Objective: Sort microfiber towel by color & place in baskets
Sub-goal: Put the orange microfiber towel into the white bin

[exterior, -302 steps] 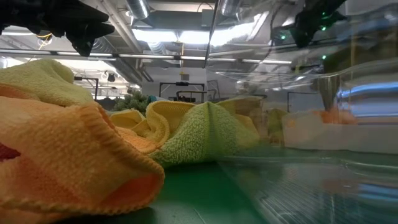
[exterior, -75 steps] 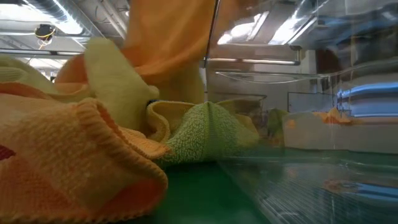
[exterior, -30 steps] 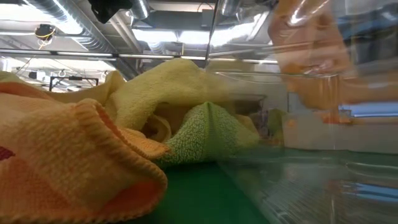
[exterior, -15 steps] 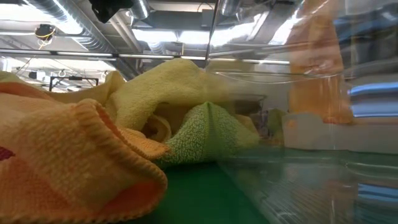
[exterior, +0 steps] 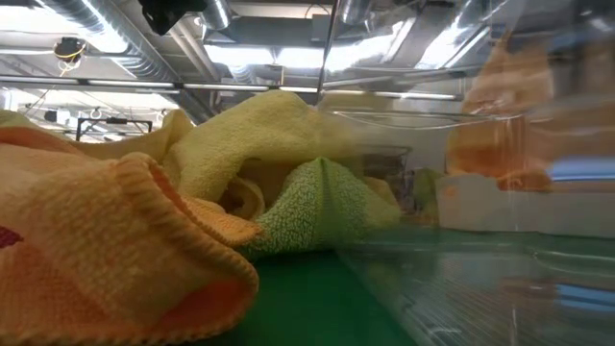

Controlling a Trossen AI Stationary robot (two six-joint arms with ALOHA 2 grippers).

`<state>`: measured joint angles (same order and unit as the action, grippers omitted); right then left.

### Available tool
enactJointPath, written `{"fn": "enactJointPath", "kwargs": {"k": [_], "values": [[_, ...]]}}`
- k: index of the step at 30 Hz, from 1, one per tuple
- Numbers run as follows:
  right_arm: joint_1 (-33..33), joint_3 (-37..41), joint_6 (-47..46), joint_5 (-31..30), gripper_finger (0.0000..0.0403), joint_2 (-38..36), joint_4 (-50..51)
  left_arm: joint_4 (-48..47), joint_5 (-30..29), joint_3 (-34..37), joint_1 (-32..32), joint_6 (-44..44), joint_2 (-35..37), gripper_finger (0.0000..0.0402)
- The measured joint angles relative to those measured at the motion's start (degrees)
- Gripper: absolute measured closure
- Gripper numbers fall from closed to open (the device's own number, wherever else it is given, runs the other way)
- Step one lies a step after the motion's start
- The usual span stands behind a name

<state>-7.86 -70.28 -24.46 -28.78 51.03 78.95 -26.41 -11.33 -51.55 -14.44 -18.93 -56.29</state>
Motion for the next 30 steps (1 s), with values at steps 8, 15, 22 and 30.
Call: {"fn": "enactJointPath", "kwargs": {"k": [8,15,22,30], "values": [[0.0,15.19,-1.71,0.91,0.0402,1.61,-6.91,-0.02,0.02,0.0,0.0,0.04,0.0,0.0286],[0.0,25.11,-11.98,-4.8,0.0402,1.31,-7.55,-0.04,0.02,0.0,0.0,0.04,0.0,0.0286],[0.0,33.09,-18.71,-5.1,0.0402,1.33,-17.95,-0.02,0.02,0.0,0.0,0.04,0.0,0.0286],[0.02,40.49,-22.16,-5.1,0.0402,1.33,-26.89,0.0,0.02,0.0,0.0,0.04,0.0,0.0286]]}}
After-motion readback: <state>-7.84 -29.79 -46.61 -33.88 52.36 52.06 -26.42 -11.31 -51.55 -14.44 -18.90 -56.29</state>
